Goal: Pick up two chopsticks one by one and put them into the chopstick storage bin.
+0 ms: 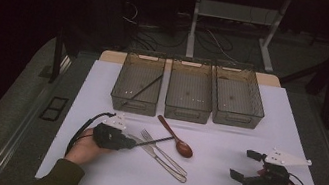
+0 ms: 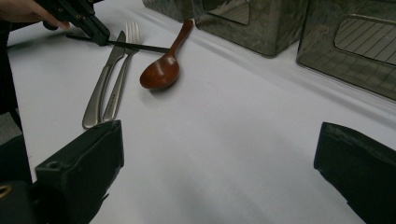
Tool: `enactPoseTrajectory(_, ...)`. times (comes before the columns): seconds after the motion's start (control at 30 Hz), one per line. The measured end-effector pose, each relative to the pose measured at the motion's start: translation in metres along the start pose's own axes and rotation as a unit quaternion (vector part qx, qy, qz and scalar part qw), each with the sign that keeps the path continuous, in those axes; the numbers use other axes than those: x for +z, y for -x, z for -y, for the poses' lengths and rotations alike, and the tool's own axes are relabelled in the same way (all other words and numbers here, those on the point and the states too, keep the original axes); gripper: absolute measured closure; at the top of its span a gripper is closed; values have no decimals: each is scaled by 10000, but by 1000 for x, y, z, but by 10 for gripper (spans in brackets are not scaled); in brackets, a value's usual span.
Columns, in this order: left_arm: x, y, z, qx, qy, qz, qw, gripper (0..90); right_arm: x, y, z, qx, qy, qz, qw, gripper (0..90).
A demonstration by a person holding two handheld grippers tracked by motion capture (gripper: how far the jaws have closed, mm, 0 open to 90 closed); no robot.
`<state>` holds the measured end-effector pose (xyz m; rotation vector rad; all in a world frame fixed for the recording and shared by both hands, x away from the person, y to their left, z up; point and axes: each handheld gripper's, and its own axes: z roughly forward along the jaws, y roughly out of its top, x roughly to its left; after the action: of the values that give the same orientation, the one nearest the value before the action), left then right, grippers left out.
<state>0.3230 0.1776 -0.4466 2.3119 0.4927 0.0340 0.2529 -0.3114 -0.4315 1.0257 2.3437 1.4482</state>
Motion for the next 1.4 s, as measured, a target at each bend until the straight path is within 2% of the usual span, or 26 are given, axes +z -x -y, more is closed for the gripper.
enactPoseTrajectory(0.17,-2,1,-1,34,87,51,9999,852,0,0,0,4,-6,-1,10000,11)
enactPoseTrajectory(0.4,-9,2,-3,-59,210,57,9997,852,0,0,0,-1,-5,1,10000,11)
enactPoseTrajectory(0.63,-15,3,-5,-68,304,48,9995,852,0,0,0,-5,-3,5,10000,11)
enactPoseTrajectory(0.93,-23,5,-9,-139,421,-65,9990,852,3,-1,3,-24,-14,-30,10000,10)
enactPoseTrajectory(1.13,-27,7,-13,-159,458,-80,9988,852,7,1,5,72,-31,-22,10000,10)
enactPoseTrajectory(1.2,-28,7,-15,-154,479,-100,9987,852,8,2,4,93,39,-34,9999,10)
enactPoseTrajectory(1.4,-31,8,-18,-253,508,-183,9982,852,9,3,3,140,56,30,9999,10)
